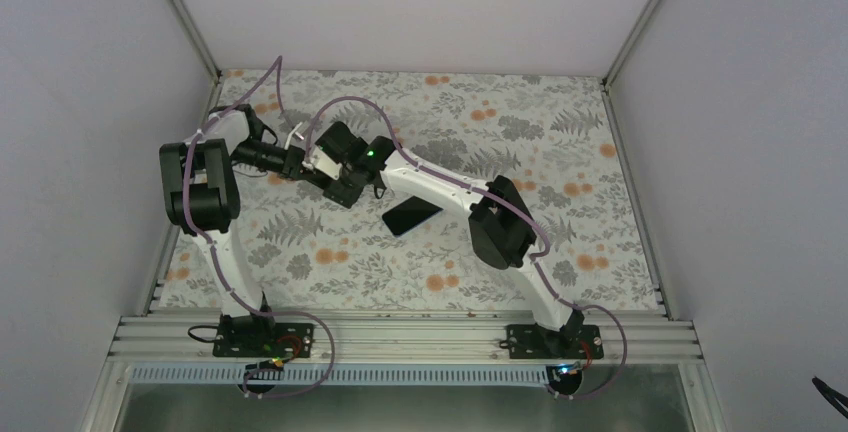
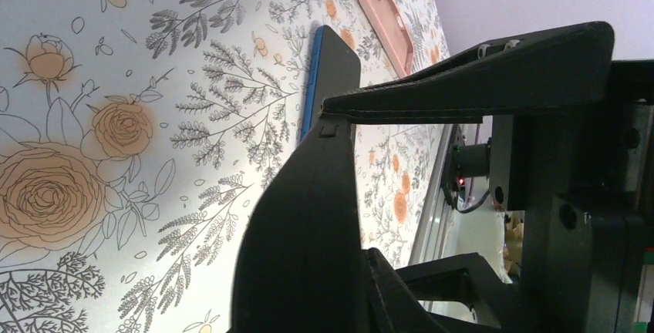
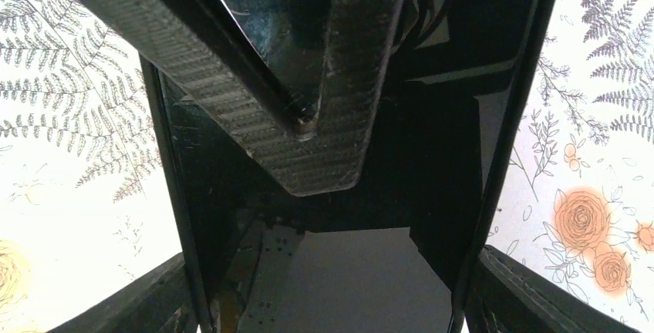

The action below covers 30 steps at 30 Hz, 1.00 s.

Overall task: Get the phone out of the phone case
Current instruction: Pick up the phone at the center of the board.

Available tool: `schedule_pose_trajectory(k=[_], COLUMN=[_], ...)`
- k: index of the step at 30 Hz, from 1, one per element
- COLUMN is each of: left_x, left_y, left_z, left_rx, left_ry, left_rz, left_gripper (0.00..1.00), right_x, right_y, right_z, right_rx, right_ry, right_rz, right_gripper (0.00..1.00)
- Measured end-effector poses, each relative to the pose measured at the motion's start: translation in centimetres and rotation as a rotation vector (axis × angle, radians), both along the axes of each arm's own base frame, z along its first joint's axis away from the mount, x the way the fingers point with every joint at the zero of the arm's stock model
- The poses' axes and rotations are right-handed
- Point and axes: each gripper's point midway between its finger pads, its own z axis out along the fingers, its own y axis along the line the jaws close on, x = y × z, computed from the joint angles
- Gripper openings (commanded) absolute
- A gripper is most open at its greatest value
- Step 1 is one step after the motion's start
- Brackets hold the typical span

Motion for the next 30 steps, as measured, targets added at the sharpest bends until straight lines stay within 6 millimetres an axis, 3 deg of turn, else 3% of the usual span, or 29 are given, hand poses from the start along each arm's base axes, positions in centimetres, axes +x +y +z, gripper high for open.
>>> schedule_pose_trajectory(k=[5,8,9,10,15,18,24,27,30], left_x=[0.0,0.1,0.1,0.1,-0.3,-0.5,0.4,-0.7,-2.8], left_y=[-0.1,-0.1,-0.1,-0.1,-0.5,-0.8,-1.4,-3.5,-6.7], left_z=[0.3,0.3,0.3,0.3,0.0,1.2,7.0,9.8,12.0], left_rx=[-0.009,-0.007,-0.007,-0.007,0.04,0.069,0.123,0.135,0.118], left_ry=[0.031,0.03,0.03,0.03,-0.026,-0.097,-0.378,-0.51,-0.615], left_rz=[0.017,0.018,0.018,0.017,-0.041,-0.074,-0.13,-0.211,-0.321], left_gripper=[0.03,0.02,0.02,0.02,0.02,0.02,0.02,0.02,0.02], right_x=[0.1,0.1,0.1,0.1,-0.8,-1.6,-2.0,-2.8,-3.8], right_y=[0.1,0.2,0.2,0.2,-0.7,-3.2,-10.6,-14.3,-16.2], right_z=[-0.1,0.0,0.0,0.0,-0.1,1.5,8.9,11.2,12.0], right_rx=[0.0,0.003,0.003,0.002,0.036,0.074,0.242,0.323,0.365], right_ry=[-0.008,-0.009,-0.008,-0.009,0.052,0.115,0.149,0.128,0.106], right_rz=[0.005,0.009,0.011,0.018,0.083,0.129,0.214,0.252,0.28], right_gripper=[0.73,0.84,0.96,0.99,1.0,1.0,1.0,1.0,1.0])
